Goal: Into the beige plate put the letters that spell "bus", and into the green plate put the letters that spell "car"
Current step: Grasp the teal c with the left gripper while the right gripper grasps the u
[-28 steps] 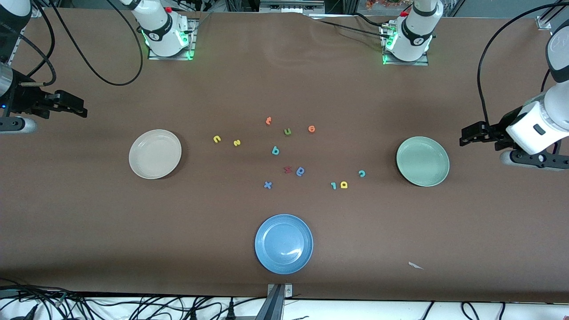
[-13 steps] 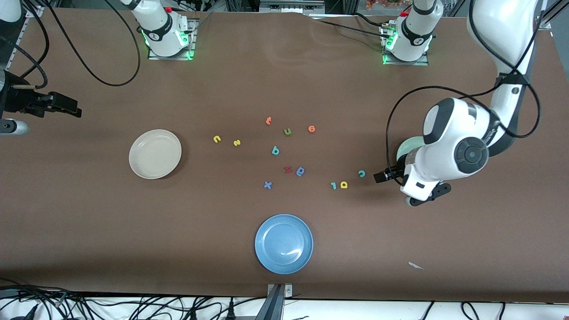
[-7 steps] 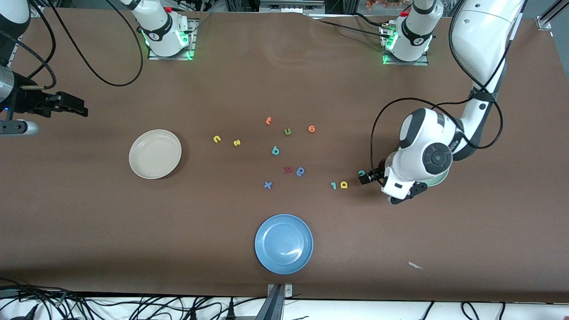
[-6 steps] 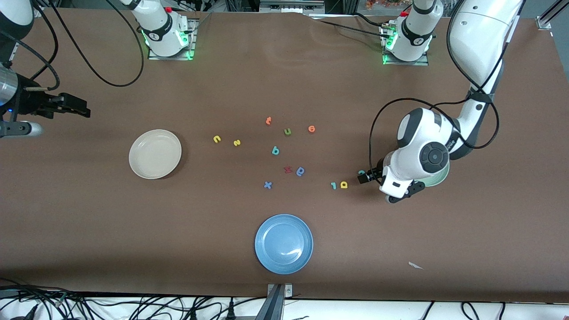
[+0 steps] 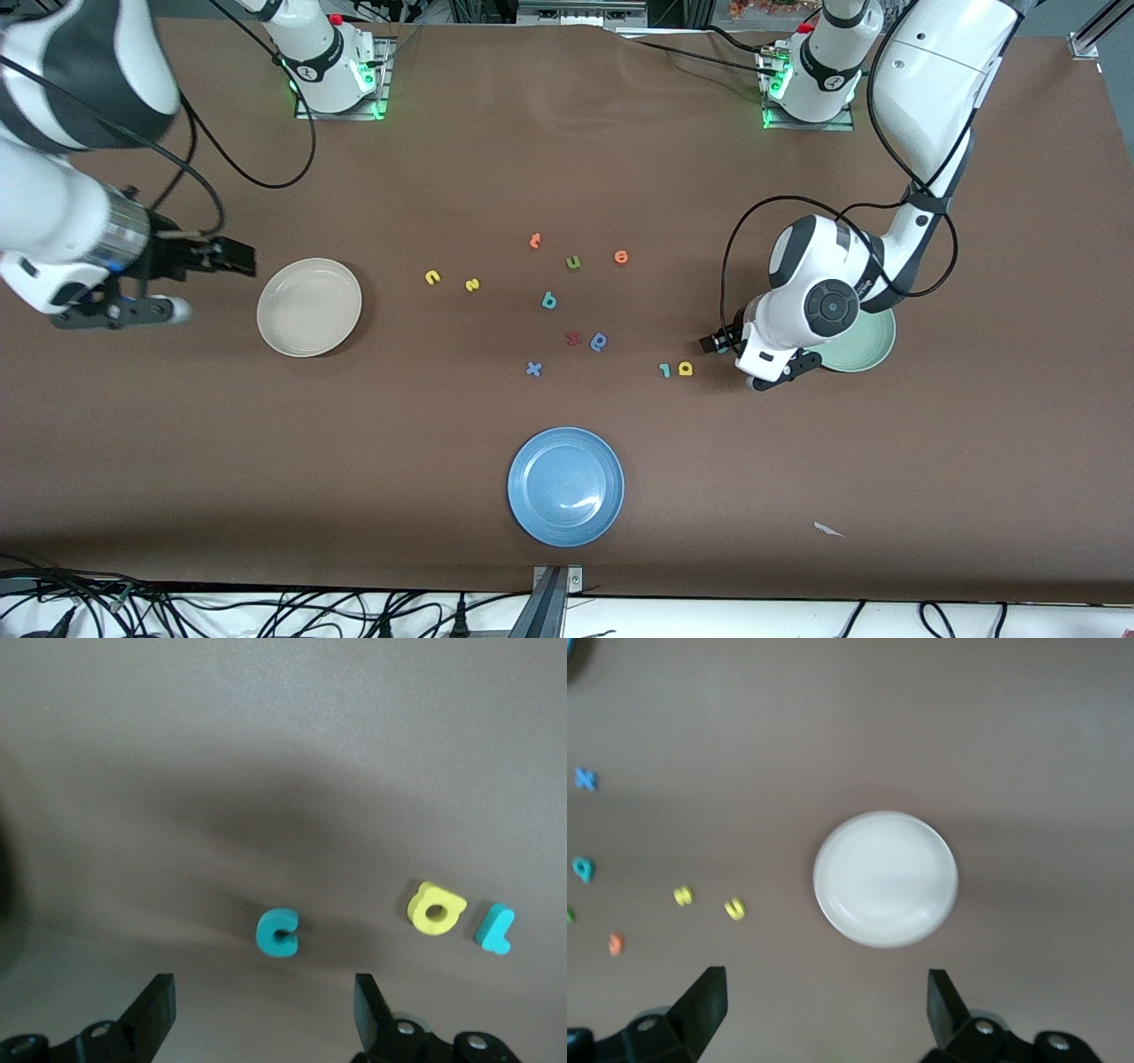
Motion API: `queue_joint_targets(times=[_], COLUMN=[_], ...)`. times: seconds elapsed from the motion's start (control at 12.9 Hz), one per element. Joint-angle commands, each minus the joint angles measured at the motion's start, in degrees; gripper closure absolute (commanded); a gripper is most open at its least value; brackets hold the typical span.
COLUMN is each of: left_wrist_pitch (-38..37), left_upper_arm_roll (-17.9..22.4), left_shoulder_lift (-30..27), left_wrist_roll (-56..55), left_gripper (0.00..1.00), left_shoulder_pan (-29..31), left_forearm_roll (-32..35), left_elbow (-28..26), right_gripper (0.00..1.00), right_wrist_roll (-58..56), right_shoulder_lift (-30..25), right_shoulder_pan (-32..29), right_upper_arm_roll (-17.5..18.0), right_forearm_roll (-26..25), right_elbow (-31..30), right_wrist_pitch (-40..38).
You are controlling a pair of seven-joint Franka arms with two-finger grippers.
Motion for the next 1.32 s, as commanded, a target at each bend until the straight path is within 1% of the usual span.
queue_joint_targets(times=[0.0, 0.16, 0.39, 0.47, 0.54, 0.62, 0.78, 0.85, 1.01, 1.09, 1.17, 1.24], left_wrist_pitch=[2.2, 2.3, 2.2, 2.3, 2.4, 3.7, 4.7, 4.7, 4.7, 4.7, 4.7, 4.7], left_upper_arm_roll=[0.5, 0.5, 0.6, 0.6, 0.7, 0.9, 0.9, 0.8, 0.8, 0.7, 0.7, 0.7], left_shoulder_lift=[1.5, 2.3, 2.8, 3.0, 3.4, 3.4, 3.7, 3.8, 4.0, 4.0, 4.1, 4.1], left_wrist_roll=[-1.2, -1.3, -1.6, -1.6, -1.7, -2.8, -7.9, -9.8, -10.4, -10.4, -10.6, -11.0], left_gripper=[0.17, 0.23, 0.26, 0.3, 0.32, 0.32, 0.32, 0.32, 0.32, 0.32, 0.35, 0.41], left_shoulder_pan=[-1.2, -1.3, -1.5, -1.5, -1.7, -2.0, -1.9, -1.9, -1.8, -1.8, -1.8, -1.8], left_forearm_roll=[-0.2, -0.2, -0.2, -0.2, -0.1, 0.8, 6.6, 9.1, 9.7, 9.7, 9.7, 9.6], left_elbow=[0.0, 0.0, 0.0, 0.0, 0.0, 0.0, 0.0, 0.0, 0.0, 0.0, 0.0, 0.0], right_gripper=[0.0, 0.0, 0.0, 0.0, 0.0, 0.0, 0.0, 0.0, 0.0, 0.0, 0.0, 0.0], right_wrist_roll=[3.6, 5.4, 7.9, 8.0, 8.3, 10.1, 13.6, 14.7, 14.8, 15.1, 16.4, 18.2], right_shoulder_lift=[0.3, -0.2, -1.5, -1.8, -1.8, -1.5, -1.3, -1.2, -0.9, -0.6, 0.0, 1.0], right_shoulder_pan=[0.0, 0.0, 0.0, 0.0, 0.0, 0.1, 0.1, 0.2, 0.4, 0.5, 0.5, 0.7], right_upper_arm_roll=[3.5, 6.7, 8.3, 8.9, 9.6, 9.6, 11.7, 12.0, 12.1, 12.8, 13.6, 13.8], right_forearm_roll=[0.3, -0.5, -0.7, -1.3, -2.3, -3.1, -5.2, -6.2, -6.9, -7.0, -7.1, -7.8], right_elbow=[-6.3, -13.4, -23.8, -26.8, -29.6, -32.2, -39.2, -41.4, -42.5, -42.9, -43.9, -44.9], right_wrist_pitch=[8.0, 17.1, 26.1, 29.0, 32.4, 35.3, 44.1, 47.2, 48.4, 48.7, 50.5, 53.6])
